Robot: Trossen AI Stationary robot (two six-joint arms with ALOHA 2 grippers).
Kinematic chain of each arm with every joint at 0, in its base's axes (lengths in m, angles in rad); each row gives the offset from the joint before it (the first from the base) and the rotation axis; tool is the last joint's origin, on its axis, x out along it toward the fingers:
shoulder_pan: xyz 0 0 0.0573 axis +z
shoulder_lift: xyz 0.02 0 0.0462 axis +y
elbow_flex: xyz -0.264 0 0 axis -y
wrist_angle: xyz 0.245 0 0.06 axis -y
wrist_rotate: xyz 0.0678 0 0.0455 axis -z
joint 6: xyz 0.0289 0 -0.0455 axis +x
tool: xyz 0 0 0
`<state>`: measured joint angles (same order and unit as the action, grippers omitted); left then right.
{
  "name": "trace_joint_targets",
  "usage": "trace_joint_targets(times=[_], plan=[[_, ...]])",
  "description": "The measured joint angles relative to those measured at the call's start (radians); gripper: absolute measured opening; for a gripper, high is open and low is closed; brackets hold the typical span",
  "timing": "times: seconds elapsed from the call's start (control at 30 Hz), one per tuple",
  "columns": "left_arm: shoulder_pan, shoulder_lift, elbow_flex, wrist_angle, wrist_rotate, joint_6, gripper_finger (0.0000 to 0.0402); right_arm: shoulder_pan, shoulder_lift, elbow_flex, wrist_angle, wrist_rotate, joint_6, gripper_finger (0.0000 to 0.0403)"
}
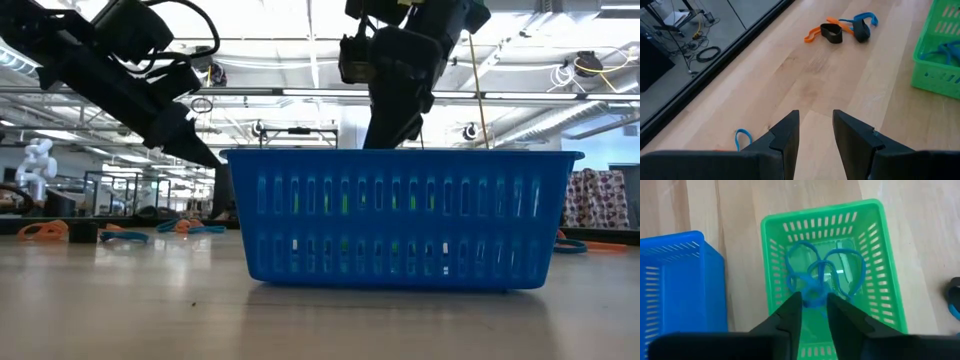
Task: Sort rubber bands into baskets
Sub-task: Put the blue rubberband into the green bin
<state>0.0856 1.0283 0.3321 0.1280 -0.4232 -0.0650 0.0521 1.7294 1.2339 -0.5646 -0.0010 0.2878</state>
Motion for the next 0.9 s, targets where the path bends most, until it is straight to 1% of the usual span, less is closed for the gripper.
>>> trace_joint_targets(times=[0.23, 0.37, 0.5, 0.57, 0.77, 0.83, 0.9], plan=[[0.0, 0.0, 0.0, -0.001, 0.0, 0.0, 0.0127, 0.0, 0.0, 0.0, -0.013, 0.0, -0.024, 0.0131], [0.0, 0.0, 0.0, -0.001, 0.0, -0.004, 0.0127, -0.005, -0.011, 0.0, -0.04, -0.001, -0.084, 0.014], [0.0, 0.0, 0.0, -0.001, -0.001, -0.004, 0.0127, -0.032, -0.059, 0.0, -0.135, 0.004, -0.109, 0.0141], [0.0, 0.0, 0.0, -0.001, -0.001, -0.005, 0.0127, -0.054, -0.084, 0.0, -0.201, 0.032, -0.11, 0.0141], [0.0, 0.0, 0.0, -0.003, -0.001, -0.007, 0.0127, -0.172, -0.146, 0.0, -0.456, 0.197, -0.031, 0.0141], [0.0, 0.0, 0.0, -0.003, -0.001, -0.007, 0.0127, -0.23, -0.158, -0.014, -0.489, 0.247, 0.025, 0.0141], [0.0, 0.0, 0.0, -0.004, -0.001, -0.007, 0.0127, -0.297, -0.165, -0.048, -0.488, 0.257, 0.088, 0.0141]])
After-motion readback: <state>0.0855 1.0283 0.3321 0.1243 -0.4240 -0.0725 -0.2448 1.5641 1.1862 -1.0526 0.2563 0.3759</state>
